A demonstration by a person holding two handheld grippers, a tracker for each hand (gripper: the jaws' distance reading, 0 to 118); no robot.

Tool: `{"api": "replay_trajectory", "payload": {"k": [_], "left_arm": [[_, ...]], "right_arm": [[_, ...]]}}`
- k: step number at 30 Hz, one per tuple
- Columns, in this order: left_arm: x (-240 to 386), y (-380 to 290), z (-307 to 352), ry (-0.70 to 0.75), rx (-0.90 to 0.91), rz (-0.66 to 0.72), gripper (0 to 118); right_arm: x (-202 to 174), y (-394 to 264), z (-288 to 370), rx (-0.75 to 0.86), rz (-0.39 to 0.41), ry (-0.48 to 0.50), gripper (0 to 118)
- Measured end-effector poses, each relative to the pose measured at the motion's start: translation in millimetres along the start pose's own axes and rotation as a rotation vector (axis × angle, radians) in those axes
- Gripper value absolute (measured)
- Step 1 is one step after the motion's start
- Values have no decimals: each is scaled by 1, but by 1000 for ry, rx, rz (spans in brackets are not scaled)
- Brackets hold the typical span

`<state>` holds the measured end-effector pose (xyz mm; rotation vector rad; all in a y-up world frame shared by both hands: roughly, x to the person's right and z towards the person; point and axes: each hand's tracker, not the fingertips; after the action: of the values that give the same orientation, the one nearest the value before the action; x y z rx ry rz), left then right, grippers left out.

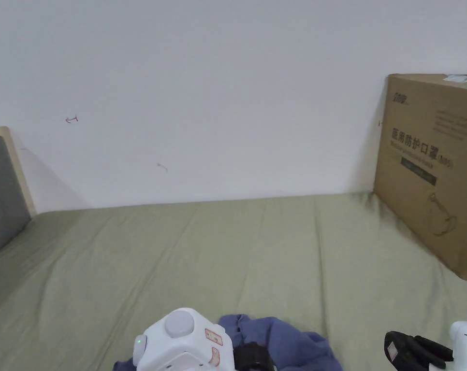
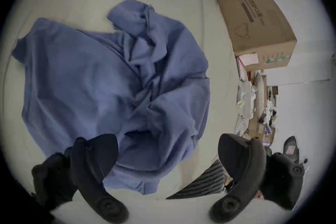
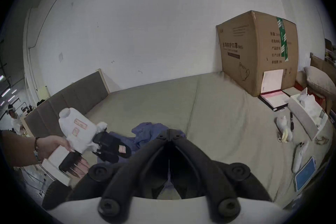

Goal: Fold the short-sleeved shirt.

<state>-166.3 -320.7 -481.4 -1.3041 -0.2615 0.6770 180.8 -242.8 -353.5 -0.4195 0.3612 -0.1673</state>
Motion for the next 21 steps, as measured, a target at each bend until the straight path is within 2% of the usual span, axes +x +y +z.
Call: {"api": "replay_trajectory", "payload": {"k": [3,5,8,10,12,13,15,16,17,19,21], "left_arm": [[6,6,39,-45,73,3,113],[11,2,79,-66,194,-51,113],[13,-28,145,-11,557,-256,110],[8,-65,177,87,816,-391,97],[-4,-111,194,196,1055,-445,90],[-12,-129,199,230,1139,-445,83],[-28,-154,203,260,1231,-415,53],[-36,-161,201,280,1264,-392,26],[-40,-167,198,347,1296,-375,6],[-46,-177,193,493,1351,-362,2],[-51,-177,189,485,1358,-374,1]], "right_arm": [[-4,2,-2,1,-9,7,0],[-7,7,-1,14,-8,14,0],[-16,16,2,76,28,5,0],[-22,20,6,135,42,8,0],[-29,19,10,201,54,-7,0],[-32,18,11,233,57,-20,0],[-39,14,12,284,50,-62,0],[-42,11,12,310,43,-87,0],[-44,9,11,332,33,-105,0],[-46,6,8,360,23,-127,0],[-47,6,6,360,25,-155,0]]}}
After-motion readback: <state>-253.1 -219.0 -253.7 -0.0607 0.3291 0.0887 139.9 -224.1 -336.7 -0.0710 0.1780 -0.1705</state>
